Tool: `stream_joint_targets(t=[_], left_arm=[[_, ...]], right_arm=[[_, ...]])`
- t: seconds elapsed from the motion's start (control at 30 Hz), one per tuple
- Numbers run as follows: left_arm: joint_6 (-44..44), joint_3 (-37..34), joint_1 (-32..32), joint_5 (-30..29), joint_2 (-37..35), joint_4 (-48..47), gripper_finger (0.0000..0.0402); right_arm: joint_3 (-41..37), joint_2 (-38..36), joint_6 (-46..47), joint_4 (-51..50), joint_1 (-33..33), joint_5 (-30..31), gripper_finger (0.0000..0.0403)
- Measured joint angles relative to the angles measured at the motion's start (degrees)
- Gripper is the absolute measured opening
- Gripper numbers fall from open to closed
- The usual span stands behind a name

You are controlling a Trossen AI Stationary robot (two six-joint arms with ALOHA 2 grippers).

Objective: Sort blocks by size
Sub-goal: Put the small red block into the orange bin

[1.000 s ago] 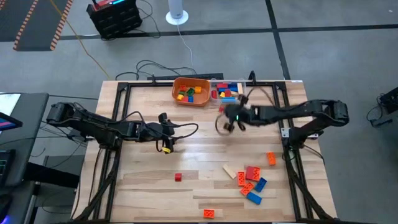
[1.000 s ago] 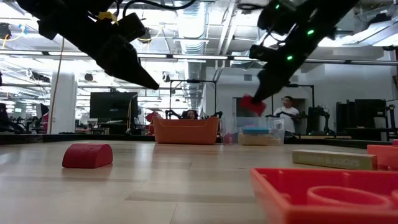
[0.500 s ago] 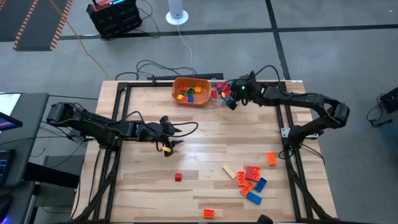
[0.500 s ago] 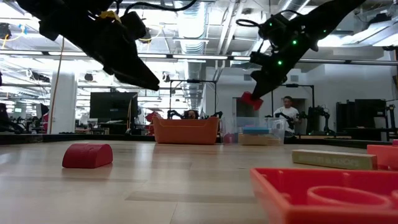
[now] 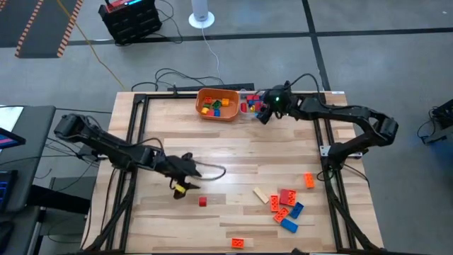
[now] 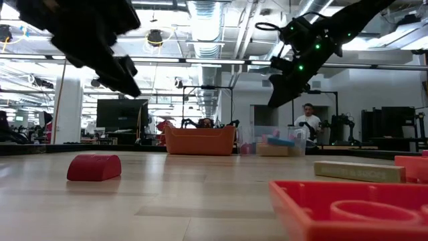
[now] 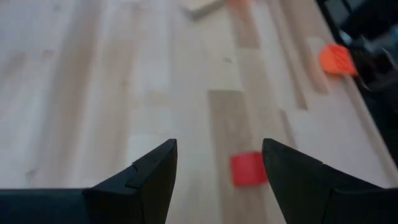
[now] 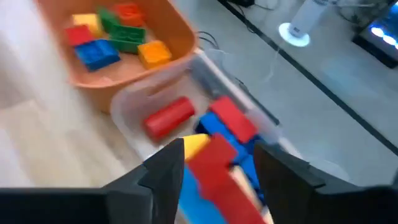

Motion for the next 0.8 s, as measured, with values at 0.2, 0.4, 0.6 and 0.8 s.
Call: stream_joint_targets(t=[0.2,0.4,0.6,0.8], left_arm=[[6.9,0.0,-5.9,-3.4,0.0,0.8,0.0231],[6.9,2.0,-6.4,-5.1,4.1,-2.2,0.0231],[13.1,9.0,-7.0,-3.8,13.8,-9.2,0.0231],[27.2,18.0,-7.8,-2.7,20.8,-20.2,0.0231]], right_arm=[[0.0,0.0,2.3,2.1,12.1,0.7,0.0225],[0.0,0.0,6.7,3.7,23.0,2.4,0.0224],[-4.5,0.0,15.2,10.4,32.9,6.5,0.0224],[-10.0,0.0,22.2,17.8,40.3,11.8,0.0224]])
